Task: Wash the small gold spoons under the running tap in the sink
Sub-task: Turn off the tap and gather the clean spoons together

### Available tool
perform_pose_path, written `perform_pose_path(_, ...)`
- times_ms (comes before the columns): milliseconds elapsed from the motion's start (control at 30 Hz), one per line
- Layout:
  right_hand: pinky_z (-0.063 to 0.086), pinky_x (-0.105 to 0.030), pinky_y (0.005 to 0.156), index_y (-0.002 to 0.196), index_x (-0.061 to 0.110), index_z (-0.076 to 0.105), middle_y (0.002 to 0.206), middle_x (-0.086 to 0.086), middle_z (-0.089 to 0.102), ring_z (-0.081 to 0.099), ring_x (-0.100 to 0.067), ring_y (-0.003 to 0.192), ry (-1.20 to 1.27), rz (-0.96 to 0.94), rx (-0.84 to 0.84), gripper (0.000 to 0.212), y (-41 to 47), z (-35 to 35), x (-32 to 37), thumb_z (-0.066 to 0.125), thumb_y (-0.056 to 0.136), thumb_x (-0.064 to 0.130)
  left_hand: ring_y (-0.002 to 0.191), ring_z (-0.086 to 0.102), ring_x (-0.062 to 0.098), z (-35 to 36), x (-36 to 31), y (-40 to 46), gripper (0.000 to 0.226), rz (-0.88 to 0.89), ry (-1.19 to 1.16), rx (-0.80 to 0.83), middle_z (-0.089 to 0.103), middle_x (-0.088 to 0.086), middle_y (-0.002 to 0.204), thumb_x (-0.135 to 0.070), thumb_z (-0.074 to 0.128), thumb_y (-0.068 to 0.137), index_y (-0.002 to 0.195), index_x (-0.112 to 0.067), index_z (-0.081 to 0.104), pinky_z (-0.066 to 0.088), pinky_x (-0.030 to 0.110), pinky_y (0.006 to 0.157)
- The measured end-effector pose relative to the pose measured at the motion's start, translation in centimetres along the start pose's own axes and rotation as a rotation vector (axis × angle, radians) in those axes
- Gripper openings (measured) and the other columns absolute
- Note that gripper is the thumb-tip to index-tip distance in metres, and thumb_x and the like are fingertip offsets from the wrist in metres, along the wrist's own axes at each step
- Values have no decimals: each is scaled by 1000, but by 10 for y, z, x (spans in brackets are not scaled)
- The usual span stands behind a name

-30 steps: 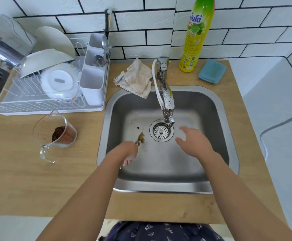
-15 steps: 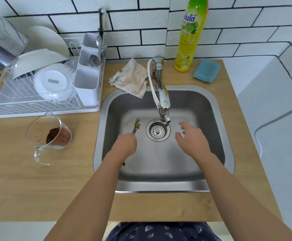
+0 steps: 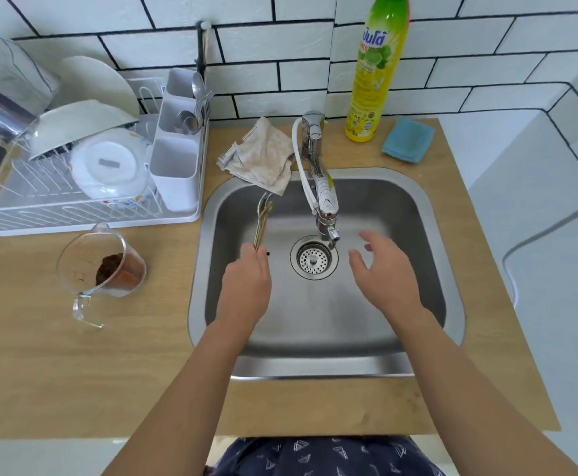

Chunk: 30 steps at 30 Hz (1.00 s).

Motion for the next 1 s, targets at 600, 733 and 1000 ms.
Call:
perform_pose_path(600, 49, -41, 96, 140, 13, 56, 139, -12, 61, 56, -34, 126, -224, 127, 327, 44, -1, -1, 4, 57, 99, 28, 82, 60, 28, -4, 1, 6, 26, -134, 471, 517, 65, 16, 107, -8, 40, 103, 121, 0, 57, 51, 36, 72)
perform_pose_path(733, 49, -45, 97, 134, 9, 60, 139, -12, 62, 60, -35, 123, -84, -140, -103, 39, -2, -8, 12, 60, 99, 25, 63, 60, 36, 1, 5, -7, 30, 11, 95, 74, 57, 9, 67, -36, 31, 107, 86, -17, 42, 40, 36, 51)
perform_pose_path(1000, 47, -48, 99, 147, 16, 49, 148, -11, 54, 56, -36, 128, -175, 87, 174, 46, -10, -6, 4, 40, 108, 39, 93, 64, 35, 6, -7, -1, 27, 23, 522, 467, 64, 16, 104, -14, 31, 105, 116, -4, 53, 46, 38, 73)
Point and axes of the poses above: each hand's wrist, its own y-axis towards the middle knuckle, its own z-axis out of the palm, x = y × z, the point moved 1 cm from there along y, towards the middle knuckle
